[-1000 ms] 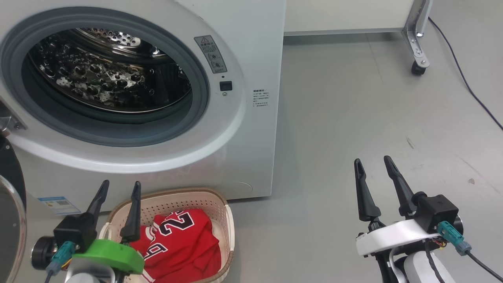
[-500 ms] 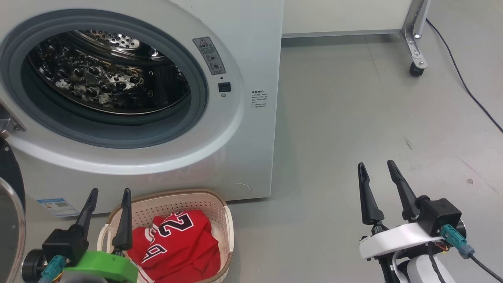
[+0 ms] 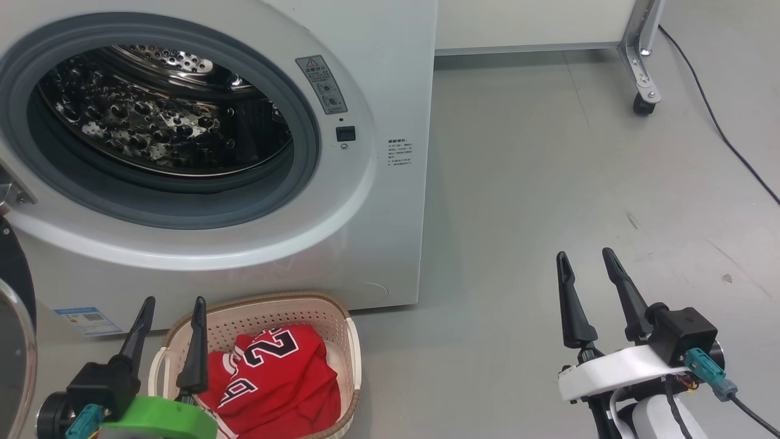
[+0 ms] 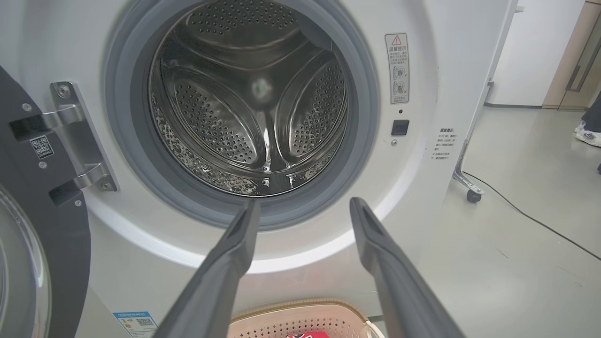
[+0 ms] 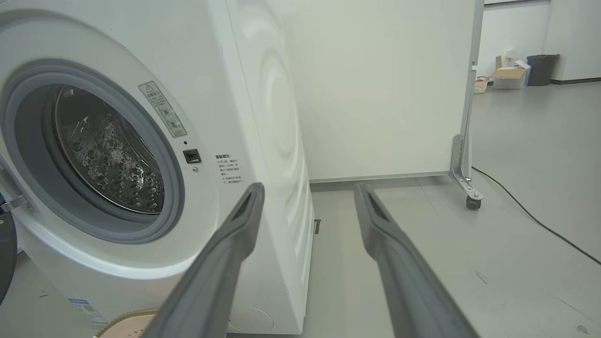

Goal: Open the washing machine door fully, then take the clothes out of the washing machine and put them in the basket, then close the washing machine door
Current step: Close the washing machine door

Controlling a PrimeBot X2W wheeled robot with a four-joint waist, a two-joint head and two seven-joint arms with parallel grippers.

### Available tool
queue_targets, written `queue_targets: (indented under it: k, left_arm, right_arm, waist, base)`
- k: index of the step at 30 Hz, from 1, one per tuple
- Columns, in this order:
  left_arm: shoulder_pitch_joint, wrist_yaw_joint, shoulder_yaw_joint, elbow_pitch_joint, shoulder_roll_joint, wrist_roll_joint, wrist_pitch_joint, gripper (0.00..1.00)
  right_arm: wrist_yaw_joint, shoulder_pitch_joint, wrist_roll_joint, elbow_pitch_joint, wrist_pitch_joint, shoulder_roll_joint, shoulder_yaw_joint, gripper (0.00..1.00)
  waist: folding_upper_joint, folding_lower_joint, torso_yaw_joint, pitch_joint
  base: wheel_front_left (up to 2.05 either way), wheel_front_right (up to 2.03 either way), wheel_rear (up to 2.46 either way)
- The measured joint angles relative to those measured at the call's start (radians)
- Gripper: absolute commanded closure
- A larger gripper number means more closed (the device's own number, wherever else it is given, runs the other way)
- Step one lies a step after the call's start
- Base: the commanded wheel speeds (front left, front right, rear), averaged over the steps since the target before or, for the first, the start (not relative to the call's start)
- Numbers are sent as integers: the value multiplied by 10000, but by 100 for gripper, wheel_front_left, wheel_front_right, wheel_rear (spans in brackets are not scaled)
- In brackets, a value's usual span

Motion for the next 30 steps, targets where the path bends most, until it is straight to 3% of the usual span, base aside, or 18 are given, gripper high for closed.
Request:
queue_targets:
  k: [30]
  left_arm:
    - [221,17,77,-255,-142,-247,0,0]
  right_arm:
    - [81,-2,-13,-2,0,4,-33,0]
  waist:
    - [0,0,40,133]
  base:
    - [-23,23,0]
